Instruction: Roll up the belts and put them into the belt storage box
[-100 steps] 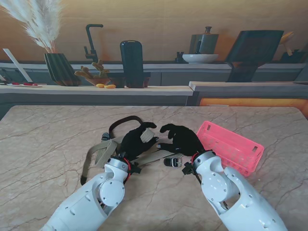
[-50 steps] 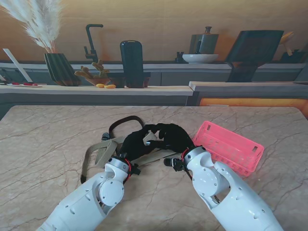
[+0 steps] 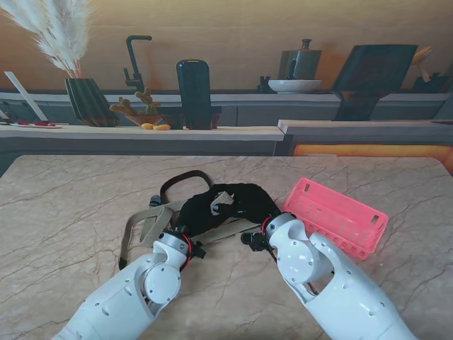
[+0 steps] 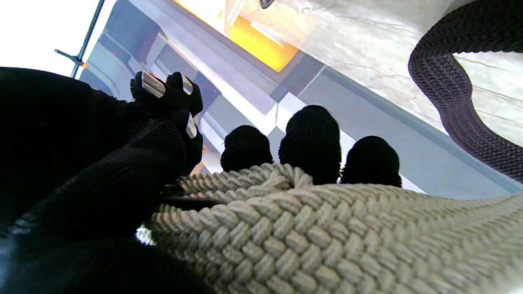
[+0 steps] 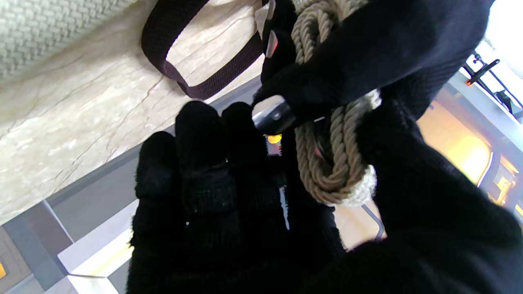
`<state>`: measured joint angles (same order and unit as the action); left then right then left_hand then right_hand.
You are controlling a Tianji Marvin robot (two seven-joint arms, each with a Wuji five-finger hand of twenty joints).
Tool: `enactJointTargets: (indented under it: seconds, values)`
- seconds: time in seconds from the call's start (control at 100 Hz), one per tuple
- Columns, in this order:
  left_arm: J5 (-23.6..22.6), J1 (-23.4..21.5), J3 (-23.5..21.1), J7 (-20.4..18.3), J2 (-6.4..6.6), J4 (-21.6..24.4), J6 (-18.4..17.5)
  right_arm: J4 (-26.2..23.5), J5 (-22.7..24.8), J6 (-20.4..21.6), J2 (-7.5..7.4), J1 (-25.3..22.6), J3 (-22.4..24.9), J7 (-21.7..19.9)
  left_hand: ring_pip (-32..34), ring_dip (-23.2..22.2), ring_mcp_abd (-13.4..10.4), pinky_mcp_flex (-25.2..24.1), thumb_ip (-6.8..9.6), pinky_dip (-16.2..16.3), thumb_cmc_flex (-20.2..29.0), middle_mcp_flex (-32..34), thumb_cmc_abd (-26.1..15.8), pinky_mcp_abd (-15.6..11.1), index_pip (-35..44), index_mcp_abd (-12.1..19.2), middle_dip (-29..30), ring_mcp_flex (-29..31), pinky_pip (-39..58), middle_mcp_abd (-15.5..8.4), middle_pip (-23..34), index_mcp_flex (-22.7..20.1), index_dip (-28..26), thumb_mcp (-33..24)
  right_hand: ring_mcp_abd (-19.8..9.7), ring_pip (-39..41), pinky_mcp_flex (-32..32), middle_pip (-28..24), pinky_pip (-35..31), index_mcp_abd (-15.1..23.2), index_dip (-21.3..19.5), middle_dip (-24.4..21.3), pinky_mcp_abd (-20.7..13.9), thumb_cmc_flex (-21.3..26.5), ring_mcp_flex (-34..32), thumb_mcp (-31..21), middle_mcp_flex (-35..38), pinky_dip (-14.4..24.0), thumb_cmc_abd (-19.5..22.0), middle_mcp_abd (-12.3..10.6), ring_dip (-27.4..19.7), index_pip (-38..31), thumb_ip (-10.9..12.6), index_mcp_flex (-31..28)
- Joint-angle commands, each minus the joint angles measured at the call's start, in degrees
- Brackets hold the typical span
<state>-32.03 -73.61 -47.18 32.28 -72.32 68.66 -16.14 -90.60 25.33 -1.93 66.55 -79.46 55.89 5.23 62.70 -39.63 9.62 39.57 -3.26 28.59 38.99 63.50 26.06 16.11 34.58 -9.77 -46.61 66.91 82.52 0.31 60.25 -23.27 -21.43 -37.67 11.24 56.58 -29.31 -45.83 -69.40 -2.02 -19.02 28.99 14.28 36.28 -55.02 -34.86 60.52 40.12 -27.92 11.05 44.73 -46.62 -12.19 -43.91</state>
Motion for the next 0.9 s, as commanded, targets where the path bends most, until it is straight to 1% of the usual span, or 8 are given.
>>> enactJointTargets:
  seconds: [0.0, 0.08, 0.14, 0.4, 0.46, 0.62, 0.74, 0.89]
  values:
    - [-0.60, -0.25, -0.24, 0.28, -0.02, 0.56, -0.96, -0.27, 0.58, 0.07, 0.33, -1.17, 0.74, 1.84, -3.34, -0.62, 0.62, -4.12, -0.17, 0.24, -3.54, -4.89, 0.28, 0.39, -3.17, 2.62, 1.22, -3.80, -2.53, -0.18, -4.36, 2.49, 1.21, -0.80, -0.28, 1.58, -0.38, -0.44, -2.07, 10.19, -2.25, -0.44, -1.77, 9.58, -1.67, -5.56, 2.08, -0.27, 5.29, -0.94, -0.37, -9.65, 0.75, -3.88]
    - [-1.21, -0.28, -0.50, 0.02, 0.28, 0.57, -1.76, -1.01, 0.13, -0.16, 0.77, -2.33, 2.04, 3.94, -8.81, -0.71, 1.31, -10.10, -0.45, 1.07, -5.52, -12.11, 1.14, -0.40, -4.69, 4.02, 6.28, -10.55, -8.70, 2.33, -14.96, 3.82, 2.11, 0.17, -0.53, 1.52, -0.28, -0.42, -1.99, 11.03, -2.68, -0.45, -1.97, 9.24, -1.61, -5.80, 2.31, -0.40, 4.89, -1.30, -0.42, -9.91, 0.69, -4.05]
    - [-1.04, -0.51, -0.83, -0.30, 0.36, 0.83, -2.14, -2.06, -0.62, -0.47, 0.96, -3.39, 3.41, 4.74, -9.66, -0.73, 1.08, -11.06, -0.48, 1.48, -5.84, -12.75, 1.72, -0.51, -4.56, 4.18, 8.32, -11.69, -9.78, 2.85, -17.43, 3.46, 2.10, -0.07, -0.79, 1.52, -0.16, -0.34, -1.87, 11.25, -2.83, -0.48, -2.15, 8.87, -1.41, -6.25, 2.35, -0.54, 4.95, -1.62, -0.43, -9.91, 0.64, -4.01]
    - [-2.45, -0.48, -1.04, 2.00, 0.24, 0.48, -2.14, -8.61, -7.95, -1.58, 1.03, -8.97, 11.10, 3.57, -5.92, -1.72, -3.03, -8.43, -0.36, 2.44, -2.52, -13.21, 1.30, -3.11, -2.69, 4.28, 10.38, -9.32, -8.36, 1.98, -17.14, 3.62, 1.14, -1.63, -1.23, 2.62, 0.86, -1.46, -1.29, 11.49, -4.03, 0.32, -2.64, 9.07, -0.33, -6.35, 1.12, -1.02, 5.91, -1.40, 0.17, -10.15, 0.35, -3.25]
    - [-2.41, -0.53, -1.09, 2.30, 0.15, 0.51, -2.28, -9.90, -10.26, -1.81, 1.10, -10.32, 12.79, 3.25, -4.43, -1.68, -4.18, -7.32, -1.85, 2.24, -0.69, -12.18, 2.23, -4.13, -1.78, 4.34, 8.13, -8.08, -7.65, 1.50, -15.96, 3.62, 0.68, -1.26, -1.40, 3.01, 1.11, -1.90, -1.25, 11.85, -4.54, 0.64, -2.82, 9.12, 0.11, -5.97, 0.56, -1.03, 6.20, -1.27, 0.42, -10.28, 0.37, -3.01]
    - [-2.27, -0.60, -0.97, 2.75, -0.03, 0.49, -3.21, -12.48, -21.42, -4.04, 1.76, -13.22, 16.26, 2.00, -1.59, -1.76, -6.04, -5.52, -2.26, 1.88, -0.49, -12.02, 0.79, -5.05, -0.91, 4.69, 6.46, -6.01, -6.25, 1.29, -16.03, 3.69, 0.23, -0.52, -1.95, 4.37, 2.43, -3.82, -0.73, 12.18, -5.34, 2.23, -3.57, 8.98, 2.33, -4.98, -2.70, -0.88, 6.89, -0.64, 1.60, -10.01, 0.48, -2.88]
    - [-2.24, -0.68, -0.79, 3.15, -0.18, 0.51, -3.94, -12.63, -29.94, -6.94, 2.32, -13.65, 17.48, 0.56, -2.22, -1.23, -5.28, -7.10, -0.23, 1.37, -2.52, -14.52, -1.98, -5.08, -1.06, 5.00, 10.14, -7.70, -6.94, 1.77, -18.20, 4.68, 0.30, 0.40, -2.15, 5.70, 3.34, -5.24, -0.63, 12.18, -5.79, 3.46, -4.17, 9.30, 3.85, -4.12, -4.77, -0.35, 7.38, -0.06, 2.74, -9.89, 0.63, -2.65]
    - [-2.49, -0.63, -0.63, 3.61, -0.26, 0.36, -4.79, -10.65, -37.32, -10.58, 2.92, -12.06, 17.35, -1.02, -4.92, -1.22, -3.85, -11.29, -0.48, 1.37, -5.66, -20.10, -0.97, -4.70, -2.54, 5.50, 14.83, -12.41, -9.63, 2.46, -23.76, 7.07, 1.15, 1.53, -2.89, 8.76, 3.58, -7.94, -1.20, 12.06, -5.99, 5.49, -4.74, 9.38, 4.53, -3.70, -6.19, 0.63, 7.30, 0.88, 4.85, -9.64, 0.82, -2.93]
